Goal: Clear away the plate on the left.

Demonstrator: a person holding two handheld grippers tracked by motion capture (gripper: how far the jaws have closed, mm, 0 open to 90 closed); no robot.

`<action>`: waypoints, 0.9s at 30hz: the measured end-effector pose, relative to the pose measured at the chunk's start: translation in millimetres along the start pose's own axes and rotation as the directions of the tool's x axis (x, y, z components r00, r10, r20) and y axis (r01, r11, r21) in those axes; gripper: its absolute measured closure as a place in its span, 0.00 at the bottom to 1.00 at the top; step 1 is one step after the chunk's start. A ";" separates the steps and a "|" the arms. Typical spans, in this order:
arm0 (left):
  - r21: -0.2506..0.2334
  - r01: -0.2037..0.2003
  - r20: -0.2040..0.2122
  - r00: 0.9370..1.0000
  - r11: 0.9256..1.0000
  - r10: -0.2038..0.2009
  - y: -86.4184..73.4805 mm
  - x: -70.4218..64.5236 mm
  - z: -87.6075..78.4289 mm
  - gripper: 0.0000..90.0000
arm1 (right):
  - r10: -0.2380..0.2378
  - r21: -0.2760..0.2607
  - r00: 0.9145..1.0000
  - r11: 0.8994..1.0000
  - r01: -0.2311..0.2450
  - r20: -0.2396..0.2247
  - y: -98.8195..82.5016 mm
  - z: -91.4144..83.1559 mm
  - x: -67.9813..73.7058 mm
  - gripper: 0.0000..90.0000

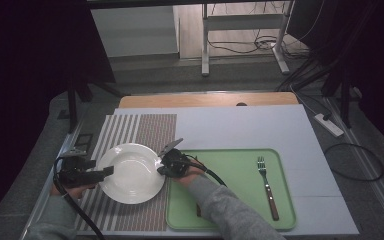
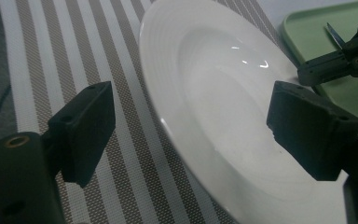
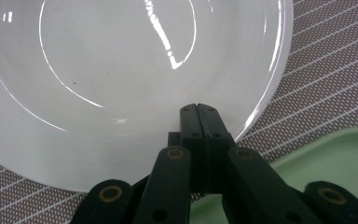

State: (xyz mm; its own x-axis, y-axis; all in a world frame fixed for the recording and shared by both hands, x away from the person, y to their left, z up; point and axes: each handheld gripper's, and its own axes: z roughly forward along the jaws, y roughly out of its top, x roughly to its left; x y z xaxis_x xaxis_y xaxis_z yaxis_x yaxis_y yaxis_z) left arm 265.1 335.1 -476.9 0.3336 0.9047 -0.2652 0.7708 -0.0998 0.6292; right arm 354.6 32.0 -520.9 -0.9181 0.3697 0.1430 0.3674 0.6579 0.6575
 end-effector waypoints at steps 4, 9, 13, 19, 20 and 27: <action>0.030 -0.004 0.021 1.000 1.000 0.003 3.7 3.5 7.5 0.27 | 0.003 -0.001 1.000 1.000 -0.003 -0.002 -0.8 0.6 -0.5 1.00; 0.092 -0.017 0.049 0.999 0.996 0.012 10.7 7.2 16.4 0.39 | 0.003 0.002 1.000 1.000 -0.003 -0.003 -1.1 1.1 -1.0 1.00; 0.120 -0.002 0.077 0.997 0.993 -0.007 14.3 12.5 20.6 0.49 | 0.001 0.006 1.000 1.000 -0.001 -0.002 -1.8 1.8 -1.3 1.00; 0.166 -0.023 0.117 0.993 0.986 0.003 21.0 13.5 25.8 0.60 | 0.005 0.005 1.000 1.000 -0.005 -0.005 -2.4 2.2 -2.6 1.00; 0.166 -0.023 0.117 0.993 0.986 0.003 21.0 13.5 25.8 0.62 | 0.005 0.005 1.000 1.000 -0.005 -0.005 -2.4 2.2 -2.6 1.00; 0.237 -0.036 0.146 0.989 0.971 0.001 26.1 16.0 31.2 0.76 | 0.003 -0.008 1.000 1.000 -0.003 -0.010 -1.7 0.9 -2.4 1.00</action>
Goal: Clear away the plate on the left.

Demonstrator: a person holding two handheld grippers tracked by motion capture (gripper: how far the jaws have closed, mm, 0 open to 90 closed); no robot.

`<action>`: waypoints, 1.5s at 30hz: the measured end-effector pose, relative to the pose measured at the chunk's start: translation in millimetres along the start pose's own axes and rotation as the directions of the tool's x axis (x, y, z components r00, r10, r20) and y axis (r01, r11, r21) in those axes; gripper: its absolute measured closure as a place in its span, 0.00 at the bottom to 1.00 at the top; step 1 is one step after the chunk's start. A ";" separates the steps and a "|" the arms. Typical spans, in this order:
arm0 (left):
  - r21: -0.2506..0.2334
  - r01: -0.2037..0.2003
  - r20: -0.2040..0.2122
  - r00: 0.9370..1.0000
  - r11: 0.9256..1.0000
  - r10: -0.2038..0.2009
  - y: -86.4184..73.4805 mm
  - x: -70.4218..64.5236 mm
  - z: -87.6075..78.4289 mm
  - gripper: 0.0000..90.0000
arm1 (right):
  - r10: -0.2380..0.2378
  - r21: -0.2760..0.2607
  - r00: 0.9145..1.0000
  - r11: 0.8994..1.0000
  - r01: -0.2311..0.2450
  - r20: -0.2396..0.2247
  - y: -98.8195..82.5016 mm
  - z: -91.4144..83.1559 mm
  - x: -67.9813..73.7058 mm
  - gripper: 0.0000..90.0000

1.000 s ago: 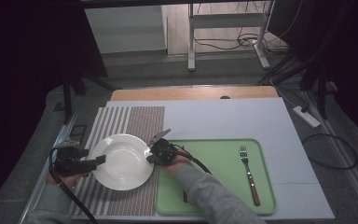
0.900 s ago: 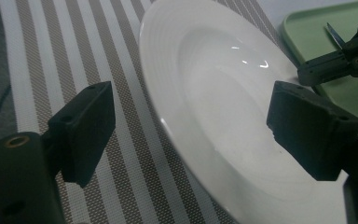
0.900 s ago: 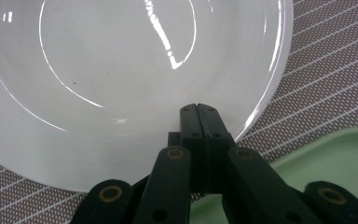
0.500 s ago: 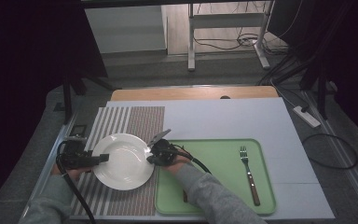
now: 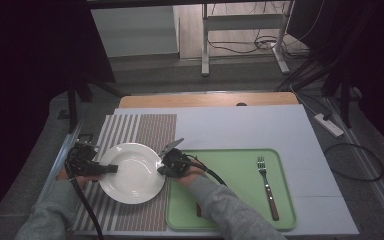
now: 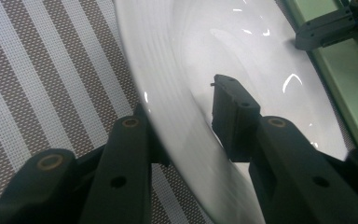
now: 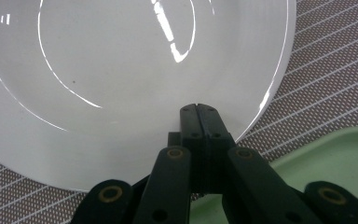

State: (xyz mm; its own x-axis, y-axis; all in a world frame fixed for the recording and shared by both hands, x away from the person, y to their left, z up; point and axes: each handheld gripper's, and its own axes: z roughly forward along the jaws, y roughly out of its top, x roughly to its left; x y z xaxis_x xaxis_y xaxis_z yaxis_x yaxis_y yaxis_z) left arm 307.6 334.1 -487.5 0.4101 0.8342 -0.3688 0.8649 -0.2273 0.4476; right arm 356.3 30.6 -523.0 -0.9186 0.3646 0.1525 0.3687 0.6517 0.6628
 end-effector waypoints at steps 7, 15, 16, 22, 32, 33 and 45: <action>-0.015 -0.021 -0.005 1.000 1.000 0.021 4.8 -1.9 0.2 0.82 | 0.001 0.003 1.000 1.000 -0.001 -0.013 -0.1 -1.6 0.6 1.00; -0.047 -0.038 -0.009 0.999 0.998 0.037 10.8 -7.0 -0.3 0.88 | 0.000 -0.037 0.999 0.999 -0.002 -0.045 -3.3 -12.9 3.7 0.80; -0.051 -0.038 -0.007 0.999 0.998 0.038 10.9 -6.5 -0.2 0.88 | -0.002 -0.045 0.999 0.999 0.000 -0.041 -4.1 -15.8 4.3 0.73; -0.113 -0.018 0.027 0.999 0.993 0.021 8.1 -3.3 -4.9 0.90 | 0.012 -0.137 1.000 0.990 -0.016 -0.026 -18.5 -48.9 3.0 0.57; -0.164 -0.051 -0.007 0.999 0.985 0.051 6.0 -3.7 -17.1 0.91 | 0.047 -0.270 0.998 0.961 -0.053 -0.031 -56.2 -122.6 6.2 0.54; -0.178 -0.049 -0.008 0.999 0.983 0.049 4.9 -3.4 -17.2 0.91 | 0.050 -0.276 0.998 0.960 -0.056 -0.030 -60.2 -128.2 6.2 0.54; -0.235 -0.073 -0.001 0.997 0.969 0.075 2.1 -6.2 -18.1 0.90 | 0.116 -0.324 0.992 0.941 -0.092 0.054 -132.0 -181.4 0.0 0.47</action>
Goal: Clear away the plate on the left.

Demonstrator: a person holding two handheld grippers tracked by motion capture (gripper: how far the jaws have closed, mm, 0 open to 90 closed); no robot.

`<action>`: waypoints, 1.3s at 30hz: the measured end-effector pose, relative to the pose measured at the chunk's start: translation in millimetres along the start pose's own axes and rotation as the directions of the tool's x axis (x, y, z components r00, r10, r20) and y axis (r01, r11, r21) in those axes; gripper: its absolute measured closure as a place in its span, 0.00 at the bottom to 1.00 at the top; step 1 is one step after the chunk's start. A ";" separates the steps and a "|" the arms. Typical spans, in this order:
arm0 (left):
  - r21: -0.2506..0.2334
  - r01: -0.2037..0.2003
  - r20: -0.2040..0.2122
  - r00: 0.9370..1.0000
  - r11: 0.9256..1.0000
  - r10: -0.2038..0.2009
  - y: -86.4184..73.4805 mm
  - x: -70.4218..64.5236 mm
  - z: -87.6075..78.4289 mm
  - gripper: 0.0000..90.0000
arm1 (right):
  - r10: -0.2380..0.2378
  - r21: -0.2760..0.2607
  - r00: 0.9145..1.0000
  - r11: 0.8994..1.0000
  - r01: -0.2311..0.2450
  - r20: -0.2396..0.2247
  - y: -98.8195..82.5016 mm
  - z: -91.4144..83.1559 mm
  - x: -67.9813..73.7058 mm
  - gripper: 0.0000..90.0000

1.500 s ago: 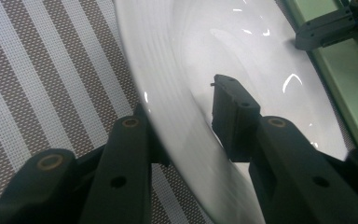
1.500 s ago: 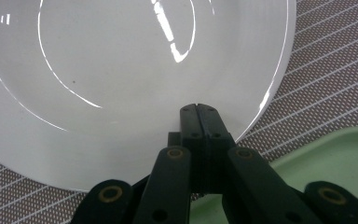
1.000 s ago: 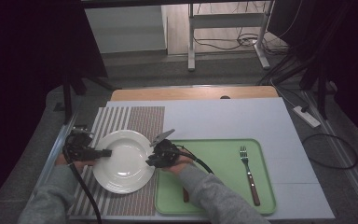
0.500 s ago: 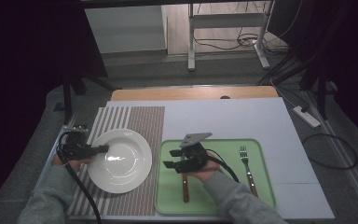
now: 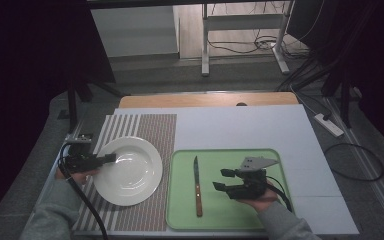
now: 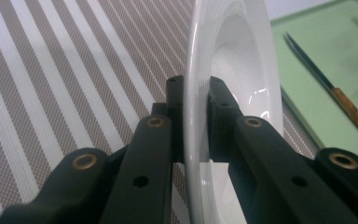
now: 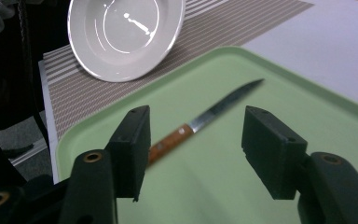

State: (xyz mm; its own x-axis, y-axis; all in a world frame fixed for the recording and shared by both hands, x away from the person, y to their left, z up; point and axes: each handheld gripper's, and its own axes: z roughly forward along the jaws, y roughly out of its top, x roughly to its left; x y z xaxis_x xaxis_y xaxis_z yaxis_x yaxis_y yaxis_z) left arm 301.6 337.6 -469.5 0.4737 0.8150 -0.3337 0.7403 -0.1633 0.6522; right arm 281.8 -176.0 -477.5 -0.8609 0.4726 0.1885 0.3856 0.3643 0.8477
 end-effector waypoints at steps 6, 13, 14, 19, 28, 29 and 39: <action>-0.034 0.002 0.010 1.000 0.999 -0.001 -1.6 -1.5 -0.7 0.90 | 0.006 -0.017 0.999 1.000 -0.005 0.038 -18.6 -21.6 -6.4 0.43; -0.072 -0.012 0.003 1.000 0.997 0.012 -2.3 -4.5 -7.0 0.89 | -0.026 -0.041 0.992 0.999 0.031 0.122 -37.9 -43.1 -13.3 0.38; -0.081 -0.012 0.002 1.000 0.997 0.013 -2.9 -4.8 -7.6 0.89 | -0.024 -0.044 0.992 0.999 0.029 0.125 -39.6 -45.2 -14.6 0.37; -0.098 -0.017 0.002 1.000 0.995 0.017 -3.8 -6.4 -9.7 0.89 | 0.002 -0.049 0.988 0.999 0.005 0.153 -48.0 -54.8 -19.5 0.36; -0.130 -0.033 0.019 0.999 0.991 0.036 3.6 -14.1 -14.6 0.89 | 0.033 -0.082 0.982 0.996 -0.018 0.184 -58.1 -75.4 -25.4 0.36; -0.135 -0.039 0.023 0.999 0.990 0.042 6.5 -17.7 -14.6 0.89 | 0.039 -0.088 0.981 0.996 -0.023 0.191 -59.9 -79.3 -26.9 0.36; -0.157 -0.072 0.051 0.995 0.985 0.081 20.8 -36.0 -9.0 0.89 | 0.076 -0.110 0.972 0.993 -0.053 0.223 -69.0 -95.1 -34.8 0.36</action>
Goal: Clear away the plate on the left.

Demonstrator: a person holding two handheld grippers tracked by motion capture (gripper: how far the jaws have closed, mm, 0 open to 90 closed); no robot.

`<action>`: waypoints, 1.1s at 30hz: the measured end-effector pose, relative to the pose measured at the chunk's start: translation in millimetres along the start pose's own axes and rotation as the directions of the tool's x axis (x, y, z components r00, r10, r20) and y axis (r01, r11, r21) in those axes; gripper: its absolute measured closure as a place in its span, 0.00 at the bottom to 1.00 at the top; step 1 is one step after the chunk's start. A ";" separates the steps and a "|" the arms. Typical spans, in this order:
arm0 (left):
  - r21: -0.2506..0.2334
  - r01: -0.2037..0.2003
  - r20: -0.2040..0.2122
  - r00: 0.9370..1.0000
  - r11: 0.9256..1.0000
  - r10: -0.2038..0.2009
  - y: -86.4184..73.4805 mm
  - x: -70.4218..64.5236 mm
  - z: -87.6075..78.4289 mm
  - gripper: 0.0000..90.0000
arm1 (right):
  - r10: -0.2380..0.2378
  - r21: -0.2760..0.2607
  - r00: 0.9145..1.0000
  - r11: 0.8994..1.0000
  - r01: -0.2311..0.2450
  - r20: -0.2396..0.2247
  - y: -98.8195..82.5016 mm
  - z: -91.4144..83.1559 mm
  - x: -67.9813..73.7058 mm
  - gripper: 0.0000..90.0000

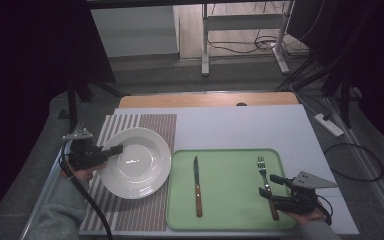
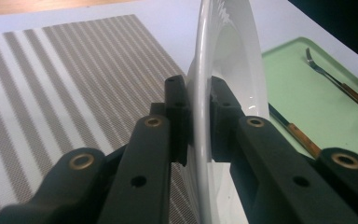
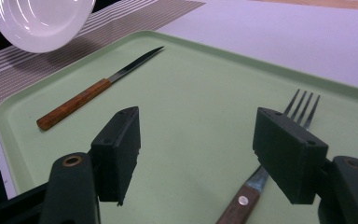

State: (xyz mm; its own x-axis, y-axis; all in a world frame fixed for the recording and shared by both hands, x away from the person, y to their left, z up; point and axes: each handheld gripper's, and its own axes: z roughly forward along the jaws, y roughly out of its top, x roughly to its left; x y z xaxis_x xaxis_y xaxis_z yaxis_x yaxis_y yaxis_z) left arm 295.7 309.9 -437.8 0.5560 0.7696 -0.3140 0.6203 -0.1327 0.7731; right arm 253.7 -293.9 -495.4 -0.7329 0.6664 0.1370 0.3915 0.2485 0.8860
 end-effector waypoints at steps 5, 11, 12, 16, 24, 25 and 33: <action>-0.004 -0.017 0.020 1.000 1.000 0.017 5.6 -7.9 6.3 0.89 | 0.007 -0.007 1.000 1.000 -0.006 0.007 -0.8 -2.4 -2.4 0.37; -0.005 -0.043 0.056 0.997 0.999 0.044 15.2 -21.3 18.8 0.89 | 0.004 -0.006 1.000 1.000 -0.004 0.009 -1.2 -2.5 -3.2 0.37; -0.005 -0.054 0.071 0.996 0.999 0.054 18.8 -26.6 25.0 0.89 | 0.004 -0.006 1.000 1.000 -0.004 0.010 -1.3 -2.5 -3.4 0.37; -0.001 -0.072 0.106 0.992 0.997 0.071 24.5 -35.9 36.6 0.89 | 0.001 0.000 1.000 1.000 -0.001 0.010 -1.5 -1.4 -3.9 0.37; 0.003 -0.110 0.154 0.982 0.994 0.108 33.2 -56.0 59.5 0.89 | 0.002 -0.005 1.000 1.000 -0.002 0.017 -1.6 -2.7 -6.1 0.38; 0.004 -0.113 0.161 0.981 0.994 0.111 34.1 -58.5 62.3 0.89 | 0.004 -0.006 1.000 1.000 -0.004 0.019 -1.6 -3.0 -6.7 0.38; 0.013 -0.150 0.201 0.969 0.989 0.144 41.2 -77.8 83.0 0.89 | 0.021 -0.015 0.999 1.000 -0.020 0.043 -2.0 -7.0 -11.6 0.38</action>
State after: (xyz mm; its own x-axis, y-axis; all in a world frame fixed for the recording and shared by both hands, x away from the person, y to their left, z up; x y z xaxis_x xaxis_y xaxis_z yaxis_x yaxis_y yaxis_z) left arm 323.8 192.7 -427.2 0.7397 0.6006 -0.3036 0.5370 -0.2548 0.8042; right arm 257.5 -307.1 -495.6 -0.7003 0.7007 0.1365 0.3982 0.2247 0.8894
